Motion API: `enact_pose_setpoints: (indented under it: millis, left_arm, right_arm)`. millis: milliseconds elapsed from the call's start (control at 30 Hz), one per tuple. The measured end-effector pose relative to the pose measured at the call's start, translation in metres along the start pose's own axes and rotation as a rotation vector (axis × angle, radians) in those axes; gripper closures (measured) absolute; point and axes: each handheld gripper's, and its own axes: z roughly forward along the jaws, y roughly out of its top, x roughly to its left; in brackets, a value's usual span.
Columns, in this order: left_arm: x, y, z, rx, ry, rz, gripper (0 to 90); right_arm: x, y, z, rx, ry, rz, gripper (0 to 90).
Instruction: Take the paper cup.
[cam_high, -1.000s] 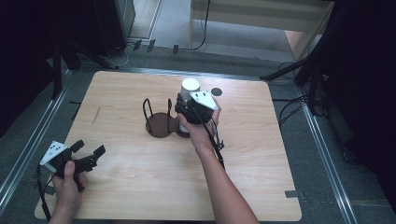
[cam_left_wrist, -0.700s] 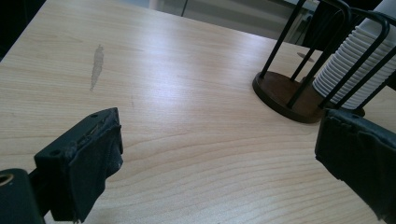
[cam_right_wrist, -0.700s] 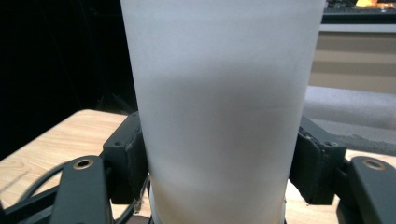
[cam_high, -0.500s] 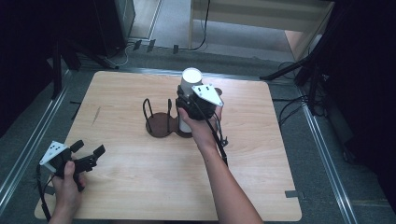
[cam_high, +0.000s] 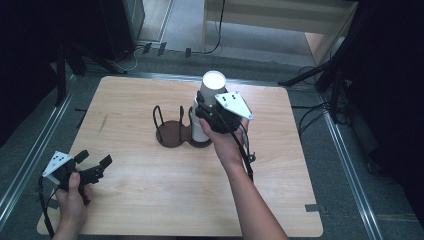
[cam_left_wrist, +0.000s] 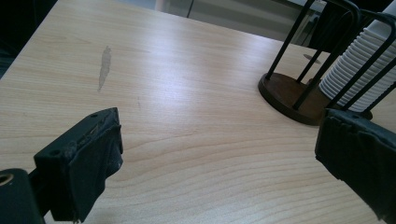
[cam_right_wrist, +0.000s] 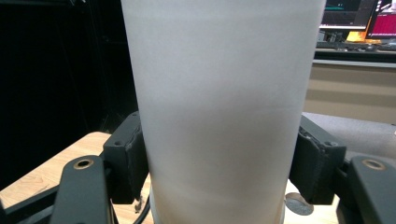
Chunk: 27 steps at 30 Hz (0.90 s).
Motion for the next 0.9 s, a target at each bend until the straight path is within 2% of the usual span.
enact_pose_setpoints:
  millis: [300, 367, 500, 767, 800, 900]
  left_arm:
    - [-0.003, 0.001, 0.0, 0.009, 0.009, 0.018, 1.1]
    - [-0.004, 0.002, 0.0, 0.011, 0.015, 0.033, 1.1]
    - [-0.007, 0.002, -0.001, 0.005, 0.039, 0.055, 1.1]
    - [-0.012, 0.003, 0.0, 0.012, 0.059, 0.085, 1.1]
    - [-0.013, 0.004, -0.001, 0.013, 0.061, 0.093, 1.1]
    - [-0.014, 0.003, -0.001, 0.01, 0.054, 0.087, 1.1]
  right_arm:
    - [-0.019, -0.013, -0.03, 0.001, -0.013, 0.027, 30.6]
    - [-0.026, -0.02, -0.039, 0.003, -0.036, 0.035, 30.5]
    - [-0.035, -0.028, -0.05, 0.004, -0.053, 0.048, 30.5]
    - [-0.049, -0.049, -0.07, 0.019, -0.067, 0.048, 30.4]
    - [-0.051, -0.054, -0.074, 0.023, -0.074, 0.036, 30.3]
    - [-0.053, -0.062, -0.08, 0.031, -0.076, 0.035, 30.1]
